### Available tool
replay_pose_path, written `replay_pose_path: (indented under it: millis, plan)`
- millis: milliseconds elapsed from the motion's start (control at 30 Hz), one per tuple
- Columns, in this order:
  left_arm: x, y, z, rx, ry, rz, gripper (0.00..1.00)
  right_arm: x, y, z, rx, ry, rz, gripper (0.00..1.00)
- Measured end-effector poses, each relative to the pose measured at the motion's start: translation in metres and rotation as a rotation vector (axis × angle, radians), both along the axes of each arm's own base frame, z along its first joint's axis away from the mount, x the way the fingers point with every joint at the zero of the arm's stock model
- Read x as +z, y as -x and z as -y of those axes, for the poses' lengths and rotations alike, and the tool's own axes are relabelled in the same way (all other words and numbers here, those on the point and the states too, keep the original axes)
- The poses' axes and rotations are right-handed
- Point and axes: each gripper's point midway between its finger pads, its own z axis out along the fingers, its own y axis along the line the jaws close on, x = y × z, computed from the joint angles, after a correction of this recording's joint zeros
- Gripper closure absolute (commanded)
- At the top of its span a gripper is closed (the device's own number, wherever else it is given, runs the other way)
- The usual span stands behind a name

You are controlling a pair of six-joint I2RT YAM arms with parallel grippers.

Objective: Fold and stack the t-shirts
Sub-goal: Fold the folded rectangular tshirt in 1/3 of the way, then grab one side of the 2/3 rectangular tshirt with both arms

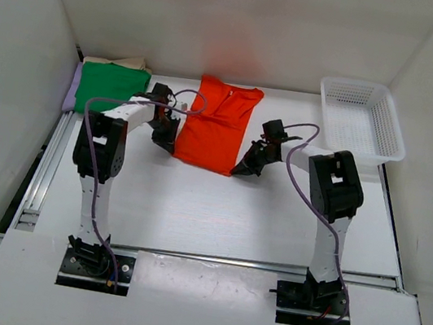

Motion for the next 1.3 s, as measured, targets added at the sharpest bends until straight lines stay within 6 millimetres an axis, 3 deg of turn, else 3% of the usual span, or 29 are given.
replay_pose_path:
  millis: [167,300,367,433,500,567,633,733,900,1100,1200,1300]
  plan:
    - [0.001,0.038,-0.009,0.011,-0.004,-0.057,0.90,0.002,0.020,0.020,0.010,0.011,-0.007,1.00]
    - [0.007,0.082,-0.004,-0.022,-0.010,-0.107,0.90,0.006,0.037,0.026,0.049,-0.002,-0.006,1.00]
    - [0.011,0.103,0.001,-0.051,-0.013,-0.118,0.77,0.006,0.048,0.029,0.074,-0.005,-0.010,1.00]
    - [0.014,0.129,0.004,-0.084,-0.020,-0.138,0.70,0.005,0.063,0.033,0.107,-0.002,-0.019,0.90]
    - [0.016,0.152,0.003,-0.105,-0.027,-0.165,0.53,0.003,0.078,0.037,0.140,0.006,-0.025,0.74]
    - [0.017,0.169,-0.002,-0.106,-0.032,-0.189,0.42,0.002,0.092,0.041,0.165,0.013,-0.034,0.69]
    - [0.018,0.181,-0.006,-0.103,-0.034,-0.206,0.39,0.002,0.106,0.044,0.182,0.009,-0.055,0.63]
    - [0.020,0.190,-0.008,-0.095,-0.011,-0.226,0.38,0.004,0.117,0.046,0.203,0.004,-0.055,0.60]
    - [0.023,0.192,0.000,-0.090,0.063,-0.253,0.37,0.005,0.119,0.045,0.212,-0.008,-0.047,0.56]
    - [0.014,0.174,0.017,-0.100,0.132,-0.289,0.38,0.006,0.111,0.042,0.208,-0.011,-0.036,0.56]
    - [0.004,0.168,0.023,-0.102,0.150,-0.315,0.45,0.006,0.101,0.037,0.209,-0.012,-0.017,0.59]
    - [0.001,0.167,0.026,-0.101,0.163,-0.335,0.72,0.005,0.097,0.035,0.208,-0.015,-0.009,0.66]
